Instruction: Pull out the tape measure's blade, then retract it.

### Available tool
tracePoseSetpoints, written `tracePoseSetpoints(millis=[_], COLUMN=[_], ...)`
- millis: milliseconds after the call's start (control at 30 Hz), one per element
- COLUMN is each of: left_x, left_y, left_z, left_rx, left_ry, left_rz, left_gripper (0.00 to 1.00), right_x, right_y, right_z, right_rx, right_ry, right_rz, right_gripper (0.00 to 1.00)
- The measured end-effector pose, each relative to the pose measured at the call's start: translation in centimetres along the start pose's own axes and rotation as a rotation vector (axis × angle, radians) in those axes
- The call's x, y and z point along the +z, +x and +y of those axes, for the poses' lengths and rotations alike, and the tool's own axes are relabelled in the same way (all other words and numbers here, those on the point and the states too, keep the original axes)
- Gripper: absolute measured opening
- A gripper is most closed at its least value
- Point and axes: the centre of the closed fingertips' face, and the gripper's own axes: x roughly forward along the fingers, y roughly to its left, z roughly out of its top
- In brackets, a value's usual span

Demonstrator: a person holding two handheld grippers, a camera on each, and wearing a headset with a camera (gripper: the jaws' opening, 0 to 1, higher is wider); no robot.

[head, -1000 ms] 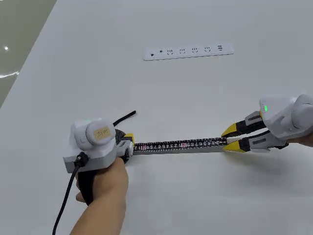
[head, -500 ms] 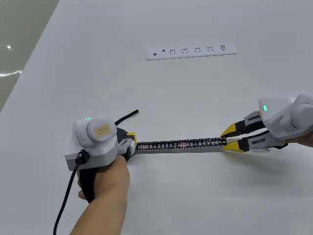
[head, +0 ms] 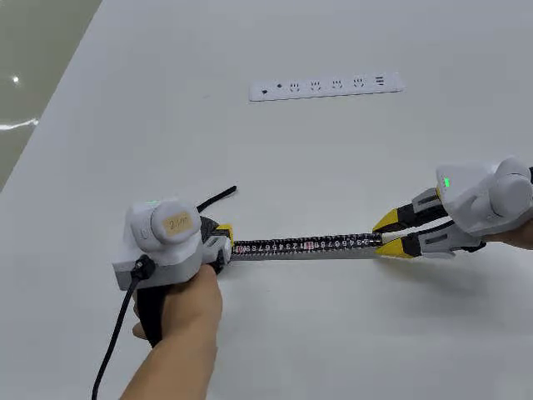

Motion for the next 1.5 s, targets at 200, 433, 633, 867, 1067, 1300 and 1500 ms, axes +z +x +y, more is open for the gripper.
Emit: tracePoseSetpoints(millis=[200, 433, 633, 867, 1067, 1300, 1500], left_x=[0.0, -0.1, 0.0, -0.1, -0.1, -0.1, -0.1], left_y=[0.2, 0.2, 0.3, 0.1, 0.2, 0.0, 0.2], left_z=[0.1, 0.2, 0.2, 0.1, 0.1, 0.1, 0.2], left_rx=[-0.005, -0.002, -0.001, 0.000, 0.000, 0.002, 0.003], left_ry=[0.002, 0.001, -0.002, -0.004, -0.004, -0.004, -0.003], left_rz=[0.003, 0.006, 0.007, 0.006, 0.006, 0.006, 0.010], left_gripper=[0.58, 0.58, 0.58, 0.58, 0.58, 0.58, 0.58], right_x=[0.2, 0.5, 0.6, 0.8, 1.0, 1.0, 1.0], right_y=[0.3, 0.4, 0.6, 0.9, 1.0, 1.3, 1.4], right_z=[0.1, 0.2, 0.1, 0.2, 0.3, 0.3, 0.2], right_rx=[0.006, 0.005, 0.007, 0.008, 0.007, 0.008, 0.010], right_ry=[-0.002, -0.003, -0.002, 0.000, 0.002, 0.004, 0.002], right_rz=[-0.001, -0.004, -0.005, -0.007, -0.010, -0.010, -0.011], right_gripper=[0.14, 0.14, 0.14, 0.14, 0.14, 0.14, 0.14])
